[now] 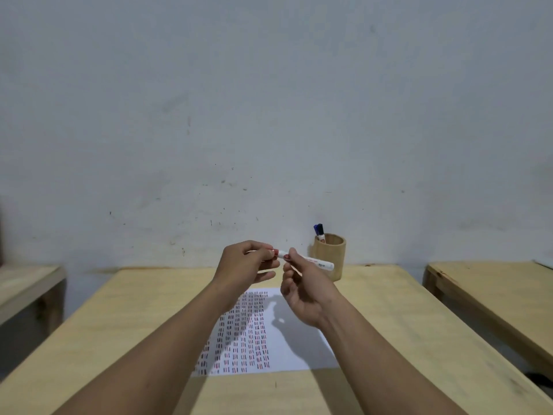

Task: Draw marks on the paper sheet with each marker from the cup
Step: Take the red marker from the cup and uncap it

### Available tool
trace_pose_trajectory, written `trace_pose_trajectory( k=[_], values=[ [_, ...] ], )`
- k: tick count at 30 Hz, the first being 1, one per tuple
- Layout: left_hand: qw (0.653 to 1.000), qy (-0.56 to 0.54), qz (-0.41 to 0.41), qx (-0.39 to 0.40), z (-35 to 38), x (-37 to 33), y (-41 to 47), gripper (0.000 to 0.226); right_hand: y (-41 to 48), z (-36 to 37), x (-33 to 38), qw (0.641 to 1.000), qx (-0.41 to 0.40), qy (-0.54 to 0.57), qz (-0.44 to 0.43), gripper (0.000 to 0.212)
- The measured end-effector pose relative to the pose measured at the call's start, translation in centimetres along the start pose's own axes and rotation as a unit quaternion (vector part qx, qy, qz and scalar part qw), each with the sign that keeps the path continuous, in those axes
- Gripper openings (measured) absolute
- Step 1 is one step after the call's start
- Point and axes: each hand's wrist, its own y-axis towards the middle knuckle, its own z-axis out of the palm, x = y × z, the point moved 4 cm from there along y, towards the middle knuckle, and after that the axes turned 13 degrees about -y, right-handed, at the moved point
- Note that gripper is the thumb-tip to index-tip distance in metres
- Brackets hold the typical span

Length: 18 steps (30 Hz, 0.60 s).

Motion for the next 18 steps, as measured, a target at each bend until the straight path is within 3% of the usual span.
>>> trace_pose_trajectory(
  k=[5,11,18],
  values=[
    [0.994,0.093,0.038,0.038,-1.3,0.3,-0.6,0.011,0.5,0.2,-1.3,0.998,0.009,0.063,-0.019,0.012],
    [0.979,0.18,0.099,0.002,-2.8,0.5,-0.4,0.013,1.2,0.7,-2.1,0.998,-0.008,0.004,-0.056,0.015],
    [0.976,0.194,0.079,-0.054,-5.8,0.7,0.5,0.021,2.5,1.4,-2.0,0.982,-0.049,-0.12,-0.135,0.015]
  ],
)
